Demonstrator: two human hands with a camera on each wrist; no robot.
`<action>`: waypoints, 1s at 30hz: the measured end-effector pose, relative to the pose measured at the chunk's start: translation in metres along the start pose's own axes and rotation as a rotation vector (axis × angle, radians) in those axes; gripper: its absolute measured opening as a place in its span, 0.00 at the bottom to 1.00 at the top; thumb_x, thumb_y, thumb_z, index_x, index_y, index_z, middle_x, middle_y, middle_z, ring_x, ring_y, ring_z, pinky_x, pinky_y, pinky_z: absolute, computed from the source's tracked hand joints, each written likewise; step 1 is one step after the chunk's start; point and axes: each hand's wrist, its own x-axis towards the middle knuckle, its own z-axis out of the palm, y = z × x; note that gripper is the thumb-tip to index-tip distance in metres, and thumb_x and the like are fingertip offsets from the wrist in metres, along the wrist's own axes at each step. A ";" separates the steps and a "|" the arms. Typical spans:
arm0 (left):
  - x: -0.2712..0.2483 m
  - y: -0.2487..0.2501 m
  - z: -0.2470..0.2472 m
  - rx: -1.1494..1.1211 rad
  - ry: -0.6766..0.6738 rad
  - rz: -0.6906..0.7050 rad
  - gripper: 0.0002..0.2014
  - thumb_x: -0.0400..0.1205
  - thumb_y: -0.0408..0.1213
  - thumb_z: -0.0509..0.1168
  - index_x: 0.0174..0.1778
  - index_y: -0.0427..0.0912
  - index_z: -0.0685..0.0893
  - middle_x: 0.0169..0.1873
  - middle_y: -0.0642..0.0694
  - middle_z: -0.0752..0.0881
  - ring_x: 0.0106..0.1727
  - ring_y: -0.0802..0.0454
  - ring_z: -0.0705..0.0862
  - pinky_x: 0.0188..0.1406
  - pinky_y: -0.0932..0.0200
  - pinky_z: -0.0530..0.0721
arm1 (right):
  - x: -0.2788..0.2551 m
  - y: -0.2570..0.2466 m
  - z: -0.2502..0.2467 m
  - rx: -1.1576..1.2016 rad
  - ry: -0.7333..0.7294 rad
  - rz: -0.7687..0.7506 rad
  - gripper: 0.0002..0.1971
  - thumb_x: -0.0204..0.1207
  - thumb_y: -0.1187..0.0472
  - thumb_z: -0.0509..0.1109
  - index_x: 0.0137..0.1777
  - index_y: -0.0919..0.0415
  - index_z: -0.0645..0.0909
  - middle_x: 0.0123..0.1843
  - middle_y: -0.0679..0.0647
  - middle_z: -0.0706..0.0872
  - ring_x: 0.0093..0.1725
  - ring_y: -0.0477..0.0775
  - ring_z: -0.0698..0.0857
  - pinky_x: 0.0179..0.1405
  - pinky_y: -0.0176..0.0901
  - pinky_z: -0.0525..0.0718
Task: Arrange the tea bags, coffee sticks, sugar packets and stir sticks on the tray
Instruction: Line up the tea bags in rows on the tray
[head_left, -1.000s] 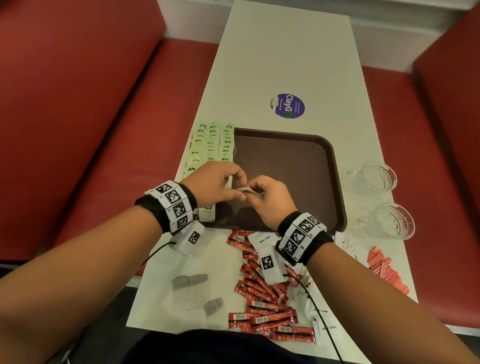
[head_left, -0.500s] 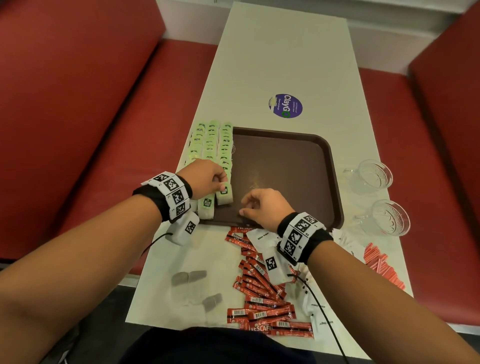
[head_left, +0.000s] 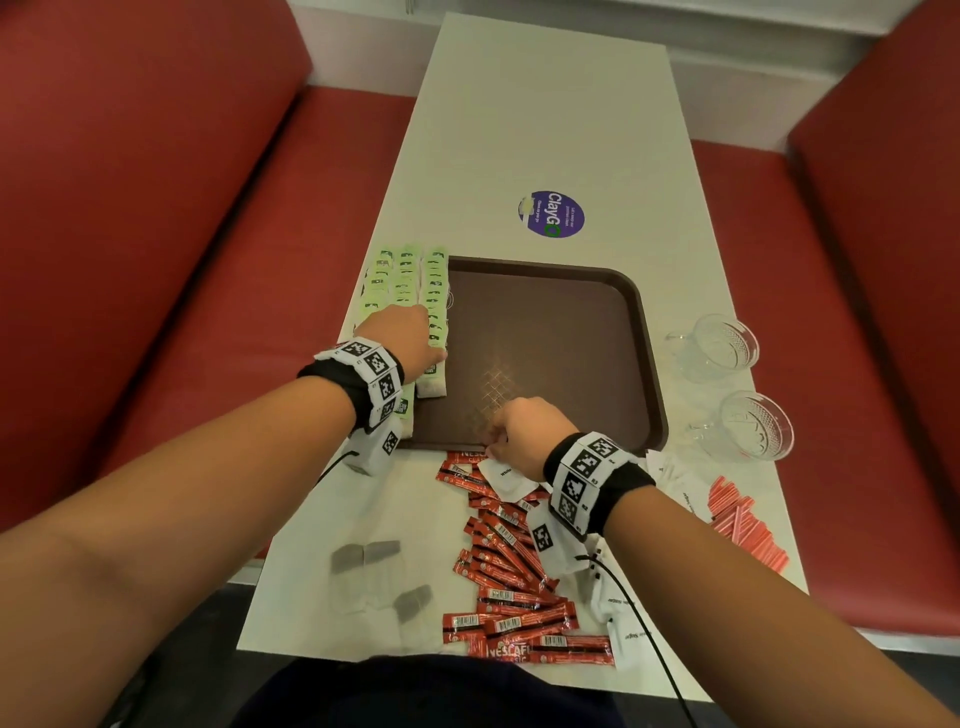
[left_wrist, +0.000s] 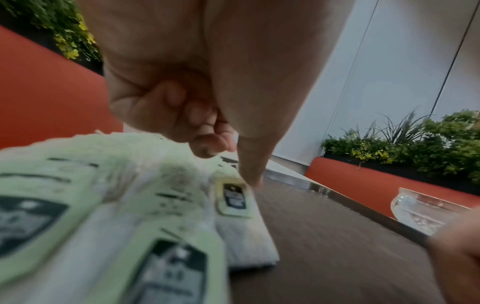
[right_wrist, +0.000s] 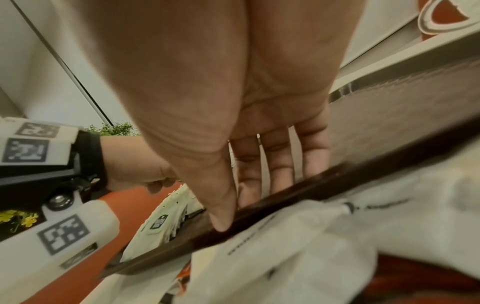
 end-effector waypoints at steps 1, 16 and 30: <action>-0.002 0.005 0.002 0.036 -0.001 -0.010 0.21 0.80 0.59 0.67 0.52 0.44 0.75 0.42 0.46 0.82 0.44 0.45 0.82 0.38 0.54 0.80 | 0.000 -0.001 -0.001 -0.011 -0.003 0.000 0.11 0.82 0.58 0.69 0.62 0.54 0.88 0.56 0.50 0.89 0.54 0.54 0.87 0.57 0.45 0.85; -0.059 -0.001 -0.009 -0.106 -0.002 0.153 0.14 0.83 0.57 0.64 0.50 0.50 0.76 0.37 0.51 0.84 0.40 0.50 0.83 0.35 0.55 0.76 | -0.014 -0.021 0.008 -0.067 0.102 -0.136 0.15 0.77 0.50 0.74 0.61 0.52 0.85 0.55 0.49 0.84 0.53 0.52 0.84 0.52 0.45 0.83; -0.194 -0.080 0.050 -0.011 -0.370 0.303 0.10 0.78 0.46 0.71 0.54 0.52 0.85 0.47 0.56 0.86 0.46 0.55 0.81 0.45 0.60 0.78 | -0.033 -0.103 0.069 -0.270 -0.252 -0.464 0.11 0.76 0.52 0.73 0.57 0.49 0.91 0.55 0.48 0.90 0.56 0.54 0.85 0.55 0.47 0.82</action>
